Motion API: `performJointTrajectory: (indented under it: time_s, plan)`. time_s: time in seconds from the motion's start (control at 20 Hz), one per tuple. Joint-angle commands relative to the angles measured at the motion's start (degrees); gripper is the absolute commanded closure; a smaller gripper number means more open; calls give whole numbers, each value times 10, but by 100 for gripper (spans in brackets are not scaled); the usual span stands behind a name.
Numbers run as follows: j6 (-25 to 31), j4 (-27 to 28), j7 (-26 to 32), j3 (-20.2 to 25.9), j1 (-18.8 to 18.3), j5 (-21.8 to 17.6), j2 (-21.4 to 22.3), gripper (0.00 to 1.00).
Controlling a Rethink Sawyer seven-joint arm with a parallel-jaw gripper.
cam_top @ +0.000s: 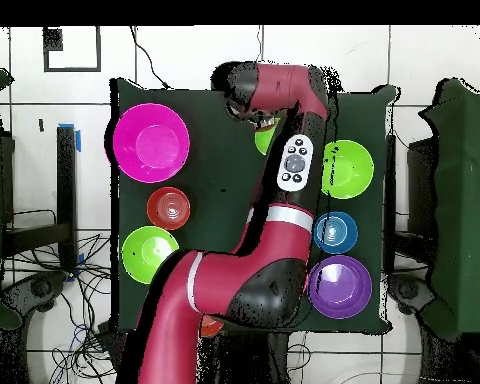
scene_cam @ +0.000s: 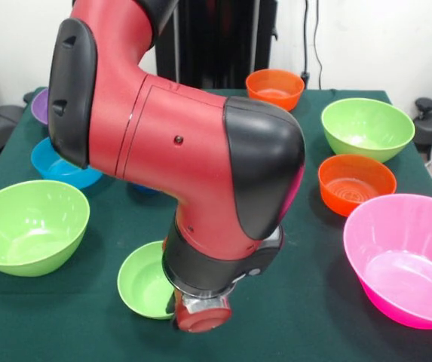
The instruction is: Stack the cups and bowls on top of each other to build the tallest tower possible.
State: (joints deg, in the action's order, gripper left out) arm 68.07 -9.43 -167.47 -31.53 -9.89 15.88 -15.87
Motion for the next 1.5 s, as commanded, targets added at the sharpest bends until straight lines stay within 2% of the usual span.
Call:
performJointTrajectory:
  time_s: [0.05,0.6,0.85,1.05,1.25,1.5]
  plan:
    - [29,48,-195,-32,-10,84,-103,100]
    - [18,41,-183,-139,-15,209,-128,100]
    - [15,31,-161,-167,-14,247,-131,100]
    - [32,26,-134,-190,-14,281,-139,100]
    - [31,16,-119,-204,-9,299,-144,100]
    - [31,-2,-119,-210,1,304,-141,100]
